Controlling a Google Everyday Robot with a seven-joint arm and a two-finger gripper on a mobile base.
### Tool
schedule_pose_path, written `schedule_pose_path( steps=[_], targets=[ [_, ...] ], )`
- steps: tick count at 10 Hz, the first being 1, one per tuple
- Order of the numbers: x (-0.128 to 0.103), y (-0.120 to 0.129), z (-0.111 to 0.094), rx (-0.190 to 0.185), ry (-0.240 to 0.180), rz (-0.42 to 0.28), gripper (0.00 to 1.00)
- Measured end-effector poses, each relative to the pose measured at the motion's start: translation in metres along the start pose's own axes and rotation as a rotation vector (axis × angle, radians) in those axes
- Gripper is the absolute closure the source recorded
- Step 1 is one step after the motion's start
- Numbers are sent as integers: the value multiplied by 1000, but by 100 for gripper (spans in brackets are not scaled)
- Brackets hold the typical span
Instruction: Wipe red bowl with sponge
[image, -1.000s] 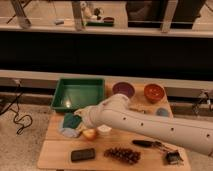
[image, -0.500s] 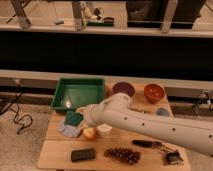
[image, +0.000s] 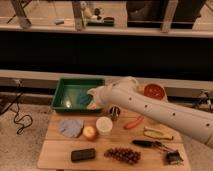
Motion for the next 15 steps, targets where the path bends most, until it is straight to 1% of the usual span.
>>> schedule_pose_path(
  steps=[1, 2, 3, 4, 9, 10, 11, 12, 13, 14, 15],
  targets=[
    [21, -19, -11, 30, 27, 24, 100],
    [38, -30, -22, 54, 45, 44, 100],
    [60, -40, -40, 87, 75, 68, 100],
    [67, -43, -47, 97, 86, 78, 100],
    [64, -42, -44, 94, 83, 79, 100],
    [66, -44, -45, 106, 88, 91, 100],
    [72, -53, -49, 134, 98, 116, 100],
    [80, -62, -51, 152, 105, 129, 100],
    [96, -75, -56, 176, 116, 154, 100],
    [121, -92, -64, 204, 135, 183, 100],
    [139, -104, -71, 224, 153, 210, 100]
  ],
)
